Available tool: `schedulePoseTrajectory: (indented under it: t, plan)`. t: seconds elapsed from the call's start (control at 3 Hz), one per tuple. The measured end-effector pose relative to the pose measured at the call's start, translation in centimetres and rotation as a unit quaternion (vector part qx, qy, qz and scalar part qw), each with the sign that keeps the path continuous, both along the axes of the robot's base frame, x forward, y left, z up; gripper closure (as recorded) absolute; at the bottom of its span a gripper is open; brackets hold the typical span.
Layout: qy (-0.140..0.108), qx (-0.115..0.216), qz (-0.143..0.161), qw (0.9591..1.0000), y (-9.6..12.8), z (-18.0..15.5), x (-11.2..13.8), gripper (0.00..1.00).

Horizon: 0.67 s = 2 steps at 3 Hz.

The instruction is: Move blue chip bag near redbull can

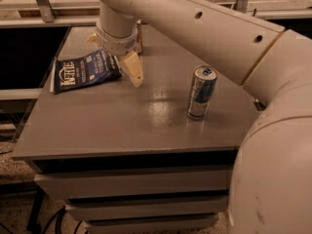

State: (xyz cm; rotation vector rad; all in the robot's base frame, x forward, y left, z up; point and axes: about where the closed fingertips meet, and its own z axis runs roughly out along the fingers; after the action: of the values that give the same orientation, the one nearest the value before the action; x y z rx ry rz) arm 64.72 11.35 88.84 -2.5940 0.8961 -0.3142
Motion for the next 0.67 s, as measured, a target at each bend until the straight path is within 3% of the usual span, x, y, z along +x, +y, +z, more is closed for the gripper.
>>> schedulePoseTrajectory:
  t: [0.67]
  plan:
    - [0.018,-0.02,0.002,0.9996,-0.1,-1.56,0.57,0.0]
